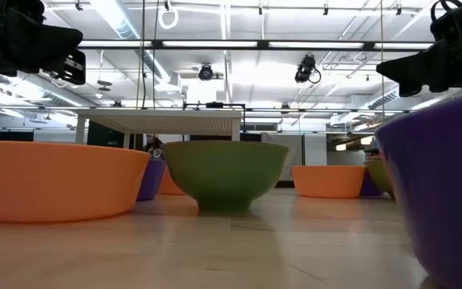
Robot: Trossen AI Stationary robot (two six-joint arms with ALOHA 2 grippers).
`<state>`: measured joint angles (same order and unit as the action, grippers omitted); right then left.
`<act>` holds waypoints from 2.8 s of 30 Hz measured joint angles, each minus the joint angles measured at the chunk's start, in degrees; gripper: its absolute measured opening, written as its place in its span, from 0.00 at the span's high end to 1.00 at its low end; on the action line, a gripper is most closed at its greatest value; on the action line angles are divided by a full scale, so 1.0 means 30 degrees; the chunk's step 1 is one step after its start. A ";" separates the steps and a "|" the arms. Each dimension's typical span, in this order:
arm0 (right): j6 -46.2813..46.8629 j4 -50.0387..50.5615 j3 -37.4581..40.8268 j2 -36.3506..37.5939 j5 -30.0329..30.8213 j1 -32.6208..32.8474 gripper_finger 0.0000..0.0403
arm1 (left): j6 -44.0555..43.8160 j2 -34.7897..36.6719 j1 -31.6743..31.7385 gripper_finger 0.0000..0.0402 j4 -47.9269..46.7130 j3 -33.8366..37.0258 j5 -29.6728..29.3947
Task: Pick & Place Mini bowls
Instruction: Put the white bowl on the shelf
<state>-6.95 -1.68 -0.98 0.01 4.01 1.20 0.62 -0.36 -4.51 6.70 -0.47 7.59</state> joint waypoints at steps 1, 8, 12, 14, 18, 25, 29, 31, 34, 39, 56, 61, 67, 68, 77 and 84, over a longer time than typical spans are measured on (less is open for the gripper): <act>0.0004 -0.0002 0.0004 0.0000 -0.0006 0.0002 0.90 | 0.0000 0.0000 -0.0001 0.95 0.0272 0.0001 0.0001; 0.0017 -0.0239 0.0003 0.0000 -0.0007 0.0003 0.90 | -0.3126 -0.0161 -0.0049 0.95 0.4602 0.0000 0.0687; 0.2148 -0.1053 -0.0001 0.0000 -0.0007 0.0001 0.90 | -0.2652 -0.1553 -0.0779 0.96 0.6346 0.0000 -0.0738; 0.3242 -0.1086 0.0002 0.0000 -0.0003 0.0000 0.90 | -0.1439 -0.2947 -0.1266 0.96 0.7961 0.0000 -0.2445; 0.3584 -0.1809 0.0000 -0.0048 0.0277 -0.0011 0.90 | 0.0566 -0.6578 -0.1875 0.96 0.9820 -0.1145 -0.4766; 0.3235 -0.1971 -0.0004 -0.0109 0.0639 -0.0018 0.90 | -0.0495 -1.4265 -0.4086 0.96 0.7581 -0.5584 -0.7585; 0.3608 -0.1656 -0.0001 -0.0109 0.1018 -0.0018 0.90 | -0.0488 -1.8631 -0.5947 0.96 0.6255 -0.8259 -1.0739; 0.3478 -0.1576 0.0001 -0.0131 0.1020 -0.0018 0.90 | -0.0487 -2.0645 -0.6737 0.96 0.5329 -0.9652 -1.1888; 0.2892 -0.1608 -0.0002 -0.0131 0.1026 -0.0018 0.90 | -0.0659 -2.3183 -0.7602 0.95 0.4252 -1.1750 -1.2883; 0.2160 -0.2220 0.0003 -0.0131 0.1035 -0.0018 0.90 | -0.1689 -2.7086 -0.8322 0.95 0.1924 -1.5172 -1.2865; 0.1135 -0.2293 0.0000 -0.0138 0.1035 -0.0018 0.90 | -0.7037 -3.5913 -0.7663 0.52 -0.6768 -2.4062 -0.7947; 0.1133 -0.2299 -0.0002 -0.0138 0.1035 -0.0018 0.90 | -0.8495 -3.7225 -0.7664 0.56 -0.8173 -2.4472 -0.8556; 0.1126 -0.2299 0.0000 -0.0138 0.1035 -0.0018 0.90 | -0.8524 -3.7667 -0.7635 0.66 -0.8221 -2.4496 -1.0047; 0.1126 -0.2299 -0.0003 -0.0138 0.1042 -0.0018 0.90 | -0.8524 -3.7667 -0.7610 0.68 -0.8209 -2.4494 -1.0083; 0.1114 -0.2299 0.0000 -0.0139 0.1035 -0.0018 0.90 | -0.7410 -3.7403 -0.7548 0.96 -0.8015 -2.4767 -1.0279; 0.1060 -0.2299 -0.0004 -0.0146 0.1056 -0.0018 0.90 | -0.4974 -3.6790 -0.7581 0.97 -1.2053 -2.8937 -1.1201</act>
<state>-3.77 -8.58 -0.99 -0.43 7.18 1.15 -14.30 -110.73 -27.26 -29.46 -87.28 -26.01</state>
